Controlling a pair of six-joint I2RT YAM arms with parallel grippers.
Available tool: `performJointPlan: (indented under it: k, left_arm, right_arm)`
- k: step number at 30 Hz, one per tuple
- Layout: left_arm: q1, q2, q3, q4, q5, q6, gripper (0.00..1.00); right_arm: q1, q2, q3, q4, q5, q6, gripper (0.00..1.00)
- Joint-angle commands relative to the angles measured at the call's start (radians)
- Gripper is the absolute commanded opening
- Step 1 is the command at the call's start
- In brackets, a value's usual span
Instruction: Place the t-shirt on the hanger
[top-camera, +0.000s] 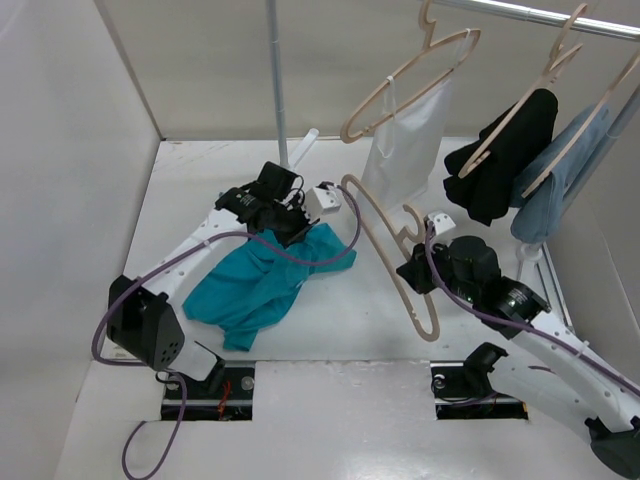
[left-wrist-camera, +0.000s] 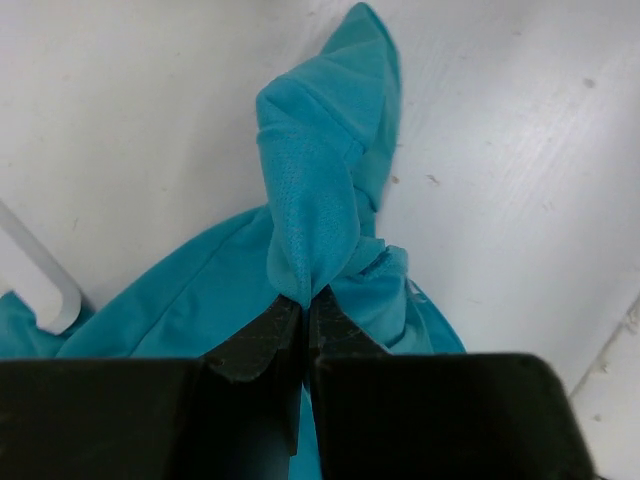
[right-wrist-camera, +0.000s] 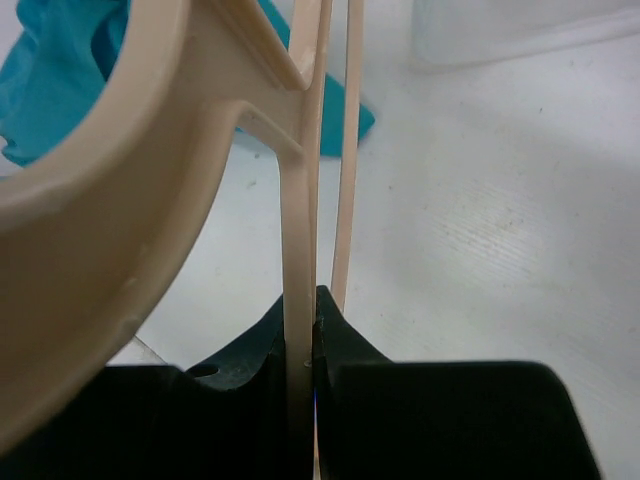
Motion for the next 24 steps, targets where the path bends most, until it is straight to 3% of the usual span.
performJointPlan:
  k: [1, 10, 11, 16, 18, 24]
  left_arm:
    - [-0.001, -0.005, -0.012, 0.094, -0.135, -0.091, 0.0]
    - [0.03, 0.038, -0.097, 0.221, -0.355, -0.19, 0.02]
    - [0.048, 0.05, -0.107, 0.24, -0.376, -0.19, 0.05]
    - [0.093, 0.061, -0.107, 0.26, -0.386, -0.219, 0.41]
    - [0.093, 0.061, -0.107, 0.249, -0.36, -0.219, 0.48]
    - [0.068, -0.009, -0.107, 0.238, -0.338, -0.286, 0.53]
  right_arm:
    - [0.003, -0.01, -0.003, -0.026, -0.034, -0.031, 0.0]
    - [0.133, 0.099, -0.023, 0.02, -0.244, -0.109, 0.0]
    - [0.142, 0.108, -0.023, 0.032, -0.244, -0.109, 0.0]
    - [0.143, 0.079, -0.034, 0.048, -0.215, -0.089, 0.0]
    - [0.152, 0.079, -0.048, 0.066, -0.215, -0.066, 0.0]
    - [0.152, 0.091, -0.057, 0.066, -0.227, -0.056, 0.0]
